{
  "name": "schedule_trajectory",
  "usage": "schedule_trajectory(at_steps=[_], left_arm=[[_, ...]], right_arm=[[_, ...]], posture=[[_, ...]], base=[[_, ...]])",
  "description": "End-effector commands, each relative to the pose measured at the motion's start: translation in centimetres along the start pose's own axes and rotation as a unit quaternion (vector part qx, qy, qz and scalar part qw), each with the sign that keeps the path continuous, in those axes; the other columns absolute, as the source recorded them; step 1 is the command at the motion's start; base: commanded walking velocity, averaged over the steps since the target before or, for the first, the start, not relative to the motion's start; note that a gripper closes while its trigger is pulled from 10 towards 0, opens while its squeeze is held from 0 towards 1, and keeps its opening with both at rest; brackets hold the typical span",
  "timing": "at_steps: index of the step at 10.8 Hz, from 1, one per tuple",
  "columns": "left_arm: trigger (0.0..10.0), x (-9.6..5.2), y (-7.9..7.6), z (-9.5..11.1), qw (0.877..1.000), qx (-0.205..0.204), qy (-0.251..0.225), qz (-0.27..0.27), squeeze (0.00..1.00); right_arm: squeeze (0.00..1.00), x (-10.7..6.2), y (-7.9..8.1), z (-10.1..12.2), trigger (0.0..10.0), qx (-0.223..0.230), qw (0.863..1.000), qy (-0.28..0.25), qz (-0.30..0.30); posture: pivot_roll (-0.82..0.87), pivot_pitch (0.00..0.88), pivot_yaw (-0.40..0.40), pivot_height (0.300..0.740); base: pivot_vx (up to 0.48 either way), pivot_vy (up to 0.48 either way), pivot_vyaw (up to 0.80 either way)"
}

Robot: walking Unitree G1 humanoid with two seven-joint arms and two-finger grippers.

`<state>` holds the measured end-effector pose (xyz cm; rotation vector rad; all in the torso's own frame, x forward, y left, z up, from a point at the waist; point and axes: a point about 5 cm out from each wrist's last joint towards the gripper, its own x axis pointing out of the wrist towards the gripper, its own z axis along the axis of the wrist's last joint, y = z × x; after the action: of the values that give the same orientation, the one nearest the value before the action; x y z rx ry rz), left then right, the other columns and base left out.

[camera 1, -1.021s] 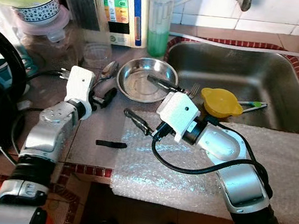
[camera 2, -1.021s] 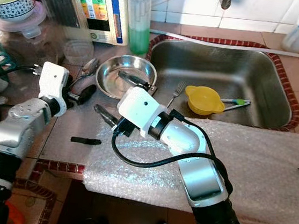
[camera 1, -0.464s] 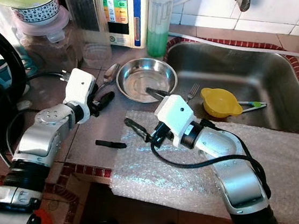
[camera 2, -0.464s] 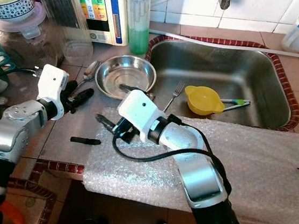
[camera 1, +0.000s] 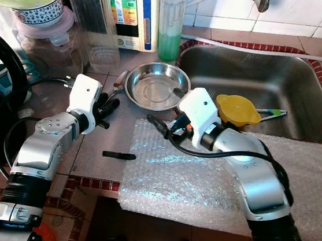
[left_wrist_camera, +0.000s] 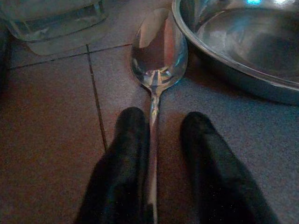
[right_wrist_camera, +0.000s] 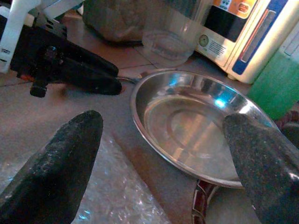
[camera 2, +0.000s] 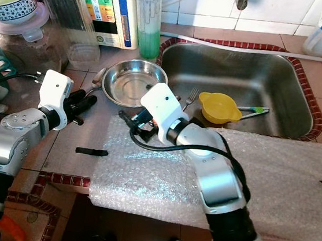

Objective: Kitchen organization

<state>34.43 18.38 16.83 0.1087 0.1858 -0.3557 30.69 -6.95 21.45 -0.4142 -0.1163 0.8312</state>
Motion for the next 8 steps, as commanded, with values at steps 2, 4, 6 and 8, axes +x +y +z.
schedule_trajectory(at_steps=[2,4,6,8], left_arm=[[0.0,-0.6,0.3,-3.2,0.997,-0.01,0.074,0.01,0.0],[0.0,-1.0,0.8,-3.4,0.996,-0.003,0.081,0.028,0.0],[0.0,-1.6,1.3,-3.8,0.996,-0.003,0.086,0.039,0.0],[0.0,-2.3,1.9,-4.1,0.994,0.0,0.09,0.055,0.0]], right_arm=[[0.21,0.2,0.2,0.3,10.0,-0.003,1.0,-0.001,0.005],[0.22,0.3,0.2,0.3,10.0,-0.003,1.0,-0.003,0.007],[0.21,0.3,0.2,0.3,10.0,-0.005,1.0,-0.003,0.007],[0.21,0.4,0.1,0.3,10.0,-0.008,1.0,-0.006,0.005]], posture=[[-0.1,0.214,0.073,0.74],[-0.1,0.217,0.07,0.74],[-0.1,0.217,0.068,0.74],[-0.09,0.218,0.066,0.74]], base=[[0.0,0.0,0.0],[0.0,0.0,0.0],[0.0,0.0,0.0],[0.0,0.0,0.0]])
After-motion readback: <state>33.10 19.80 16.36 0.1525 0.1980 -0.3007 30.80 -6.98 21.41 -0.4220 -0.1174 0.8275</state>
